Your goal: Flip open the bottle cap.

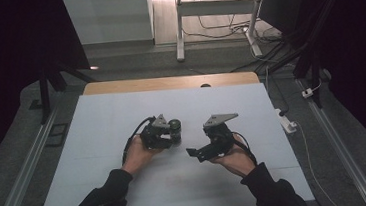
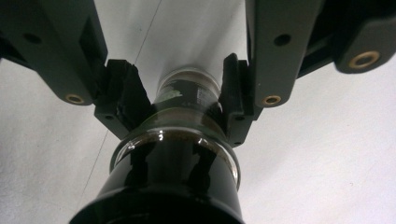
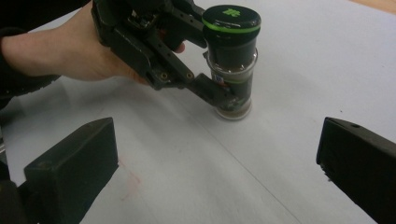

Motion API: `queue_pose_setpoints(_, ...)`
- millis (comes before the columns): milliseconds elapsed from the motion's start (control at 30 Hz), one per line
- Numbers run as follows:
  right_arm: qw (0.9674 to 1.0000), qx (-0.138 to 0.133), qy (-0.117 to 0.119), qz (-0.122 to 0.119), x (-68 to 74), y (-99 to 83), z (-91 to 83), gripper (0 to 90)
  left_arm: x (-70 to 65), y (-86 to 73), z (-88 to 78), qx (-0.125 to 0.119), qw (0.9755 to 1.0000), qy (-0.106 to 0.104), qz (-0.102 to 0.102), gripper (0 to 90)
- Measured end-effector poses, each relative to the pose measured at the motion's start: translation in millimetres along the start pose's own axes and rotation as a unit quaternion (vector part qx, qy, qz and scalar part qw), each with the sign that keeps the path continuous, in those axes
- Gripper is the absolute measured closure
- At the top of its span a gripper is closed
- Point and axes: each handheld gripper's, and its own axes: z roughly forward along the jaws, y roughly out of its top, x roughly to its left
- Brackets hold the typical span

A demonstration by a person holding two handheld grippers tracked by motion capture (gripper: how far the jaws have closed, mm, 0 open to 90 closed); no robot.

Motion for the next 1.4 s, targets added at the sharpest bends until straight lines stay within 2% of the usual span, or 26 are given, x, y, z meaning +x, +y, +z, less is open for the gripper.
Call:
queue_pose_setpoints(267, 1.0, 0.006, 0.001, -0.007, 0.7, 7.4, 15.5, 0.0, -0.2, 0.2, 0.0, 0.001, 1.0, 0.001, 0.0, 54.0)
queue_pose_setpoints(400, 0.9999, 0.002, -0.001, -0.014, -1.1, 9.9, 19.5, 6.9, -0.4, 0.3, 0.0, 0.002, 1.0, 0.001, 0.0, 54.0)
queue_pose_setpoints(633, 0.9997, -0.001, 0.004, -0.024, -3.0, 15.8, 21.9, 39.3, -0.5, 0.4, 0.0, 0.002, 1.0, 0.002, 0.0, 54.0)
queue_pose_setpoints(667, 0.9996, 0.0, 0.007, -0.026, -3.5, 17.0, 22.5, 45.1, -0.5, 0.4, 0.0, 0.002, 1.0, 0.002, 0.0, 54.0)
queue_pose_setpoints(700, 0.9996, 0.0, 0.017, -0.022, -4.5, 19.4, 24.7, 54.7, -0.5, 0.3, 0.0, 0.002, 1.0, 0.002, 0.0, 54.0)
queue_pose_setpoints(733, 0.9996, 0.002, 0.022, -0.019, -5.1, 20.2, 26.1, 59.4, -0.5, 0.3, 0.0, 0.002, 1.0, 0.002, 0.0, 54.0)
queue_pose_setpoints(767, 0.9996, 0.002, 0.022, -0.019, -5.1, 20.2, 26.1, 59.4, -0.5, 0.3, 0.0, 0.002, 1.0, 0.002, 0.0, 54.0)
queue_pose_setpoints(1033, 0.9993, 0.005, 0.033, -0.017, -8.0, 25.2, 37.8, 88.4, -0.5, 0.4, 0.0, 0.003, 1.0, 0.002, -0.001, 54.0)
queue_pose_setpoints(1400, 0.9994, 0.014, 0.025, -0.02, -7.8, 27.7, 50.8, 89.3, -0.6, 0.4, 0.0, 0.003, 1.0, 0.002, -0.002, 54.0)
